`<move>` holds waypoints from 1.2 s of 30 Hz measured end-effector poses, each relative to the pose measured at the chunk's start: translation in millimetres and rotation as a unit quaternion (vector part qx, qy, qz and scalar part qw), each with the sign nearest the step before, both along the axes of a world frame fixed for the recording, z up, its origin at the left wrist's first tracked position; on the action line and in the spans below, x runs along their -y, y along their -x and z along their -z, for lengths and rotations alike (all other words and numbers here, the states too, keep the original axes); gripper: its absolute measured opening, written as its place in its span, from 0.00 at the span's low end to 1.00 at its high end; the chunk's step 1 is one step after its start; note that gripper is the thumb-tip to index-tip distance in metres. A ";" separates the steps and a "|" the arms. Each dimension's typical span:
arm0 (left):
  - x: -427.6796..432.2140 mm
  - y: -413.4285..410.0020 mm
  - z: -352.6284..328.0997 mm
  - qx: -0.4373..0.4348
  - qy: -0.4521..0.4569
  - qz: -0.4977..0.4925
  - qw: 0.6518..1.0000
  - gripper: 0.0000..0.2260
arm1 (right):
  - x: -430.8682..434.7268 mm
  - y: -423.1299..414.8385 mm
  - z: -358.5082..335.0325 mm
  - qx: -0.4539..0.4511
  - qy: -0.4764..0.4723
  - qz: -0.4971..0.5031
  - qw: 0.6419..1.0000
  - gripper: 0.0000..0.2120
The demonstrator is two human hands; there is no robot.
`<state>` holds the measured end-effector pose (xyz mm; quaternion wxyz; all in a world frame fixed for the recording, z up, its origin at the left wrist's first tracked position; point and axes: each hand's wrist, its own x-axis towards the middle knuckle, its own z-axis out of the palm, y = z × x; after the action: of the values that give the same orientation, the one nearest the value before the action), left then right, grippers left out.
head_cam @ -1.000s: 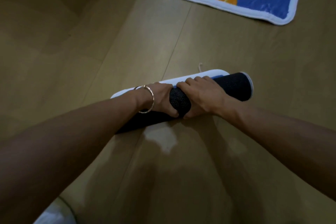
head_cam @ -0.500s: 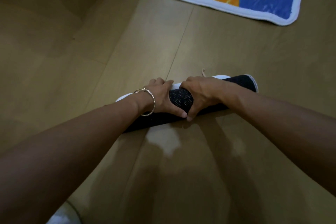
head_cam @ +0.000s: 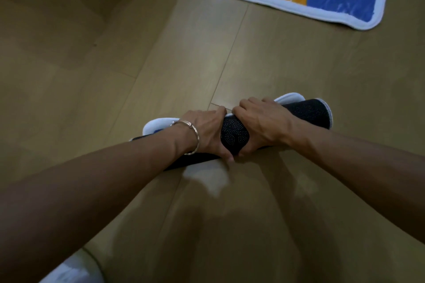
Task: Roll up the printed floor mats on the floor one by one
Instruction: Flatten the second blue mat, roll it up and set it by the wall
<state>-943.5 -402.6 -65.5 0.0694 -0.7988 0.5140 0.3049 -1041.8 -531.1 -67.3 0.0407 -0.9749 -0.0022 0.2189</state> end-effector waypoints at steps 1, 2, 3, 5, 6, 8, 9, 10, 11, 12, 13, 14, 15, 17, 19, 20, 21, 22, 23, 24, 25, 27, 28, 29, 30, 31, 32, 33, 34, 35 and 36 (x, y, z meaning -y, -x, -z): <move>3.2 -1.4 -1.8 0.003 -0.017 0.013 1.000 0.39 | 0.2 0.5 0.0 0.005 0.000 -0.005 1.000 0.37; 6.5 -2.2 -3.3 0.014 -0.028 0.028 0.999 0.39 | 0.3 0.6 -0.6 0.008 -0.002 -0.007 1.000 0.37; 10.2 -2.7 -4.4 0.026 -0.031 0.040 0.998 0.37 | 1.0 0.2 -1.7 0.009 -0.006 -0.006 1.000 0.37; 18.2 -4.0 -6.0 0.043 -0.015 0.038 0.998 0.32 | 6.2 -1.4 -4.9 0.011 -0.019 0.010 1.000 0.36; 23.2 -5.1 -6.5 0.048 -0.004 0.023 0.999 0.31 | 11.2 -2.3 -6.8 0.014 -0.026 0.026 0.999 0.36; 36.4 -5.0 -9.7 0.057 0.023 -0.021 0.998 0.29 | 25.9 -2.2 -10.5 0.036 -0.032 0.070 0.996 0.35; 44.3 -3.6 -11.0 0.060 0.040 -0.045 0.996 0.27 | 33.9 -1.1 -12.2 0.051 -0.028 0.094 0.994 0.36; 51.8 -1.3 -10.7 0.059 0.055 -0.072 0.994 0.26 | 41.0 -0.2 -13.9 0.061 -0.016 0.115 0.991 0.37; 58.7 1.1 -9.8 0.044 0.064 -0.106 0.991 0.25 | 46.1 0.7 -15.9 0.061 -0.002 0.142 0.988 0.39; 65.0 2.3 -6.8 0.007 0.072 -0.152 0.986 0.25 | 49.0 1.5 -17.6 0.057 0.005 0.179 0.982 0.40; 70.5 3.1 -4.3 -0.050 0.083 -0.210 0.973 0.25 | 48.6 3.1 -19.9 0.056 -0.004 0.231 0.971 0.41; 76.2 3.7 -0.7 -0.123 0.096 -0.273 0.949 0.26 | 46.4 5.8 -20.5 0.074 -0.033 0.290 0.954 0.39; 82.6 5.0 0.4 -0.198 0.115 -0.330 0.916 0.25 | 43.2 9.2 -20.1 0.110 -0.074 0.354 0.926 0.35; 98.5 8.6 0.0 -0.312 0.149 -0.421 0.838 0.23 | 37.8 17.2 -14.7 0.161 -0.169 0.478 0.847 0.27; 111.2 16.1 -4.7 -0.387 0.183 -0.463 0.776 0.14 | 33.4 23.9 -15.6 0.175 -0.245 0.566 0.768 0.22; 115.8 21.4 -6.0 -0.405 0.193 -0.467 0.762 0.12 | 32.9 28.6 -18.6 0.182 -0.273 0.603 0.727 0.21; 119.9 27.9 -7.2 -0.416 0.196 -0.465 0.757 0.13 | 31.9 35.3 -24.3 0.187 -0.296 0.635 0.688 0.20; 123.4 34.6 -7.0 -0.425 0.196 -0.459 0.755 0.15 | 31.4 44.7 -29.3 0.188 -0.322 0.658 0.654 0.18; 126.1 42.4 -6.3 -0.435 0.195 -0.454 0.753 0.19 | 29.6 56.5 -35.0 0.190 -0.354 0.669 0.625 0.17; 127.7 52.1 -5.9 -0.450 0.195 -0.447 0.748 0.21 | 25.9 70.8 -39.8 0.189 -0.380 0.670 0.609 0.14; 128.5 64.5 -6.1 -0.466 0.197 -0.439 0.742 0.22 | 19.0 86.3 -44.5 0.192 -0.399 0.665 0.601 0.14; 129.1 94.6 -7.9 -0.488 0.196 -0.422 0.739 0.26 | 1.0 120.8 -46.3 0.207 -0.415 0.669 0.581 0.20; 129.1 110.9 -11.4 -0.494 0.192 -0.410 0.742 0.27 | -10.4 138.2 -47.2 0.212 -0.412 0.682 0.567 0.23; 129.3 127.0 -13.6 -0.498 0.189 -0.400 0.746 0.28 | -21.9 153.3 -48.8 0.217 -0.403 0.696 0.554 0.27; 128.5 142.4 -17.6 -0.505 0.181 -0.389 0.749 0.30 | -31.1 167.1 -49.5 0.219 -0.385 0.711 0.546 0.33; 127.2 157.1 -23.0 -0.513 0.174 -0.376 0.752 0.33 | -38.8 179.2 -52.8 0.217 -0.367 0.724 0.542 0.38; 126.6 170.6 -28.0 -0.514 0.163 -0.363 0.760 0.36 | -43.9 192.2 -55.3 0.211 -0.352 0.737 0.537 0.41; 127.1 184.5 -30.9 -0.517 0.151 -0.341 0.771 0.38 | -49.7 205.5 -62.6 0.212 -0.342 0.752 0.522 0.43; 126.2 196.4 -35.1 -0.523 0.141 -0.320 0.777 0.39 | -53.5 219.0 -69.1 0.212 -0.334 0.765 0.508 0.44; 125.3 205.3 -36.2 -0.526 0.135 -0.306 0.782 0.40 | -54.1 229.2 -74.2 0.214 -0.328 0.770 0.503 0.45; 124.0 211.1 -36.0 -0.521 0.134 -0.306 0.785 0.40 | -53.9 235.2 -78.5 0.212 -0.326 0.767 0.510 0.45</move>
<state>-1154.6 -526.6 -29.5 -0.4140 -0.6349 0.2364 0.6079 -1277.0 -477.2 11.2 0.5057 -0.5321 0.6672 -0.1265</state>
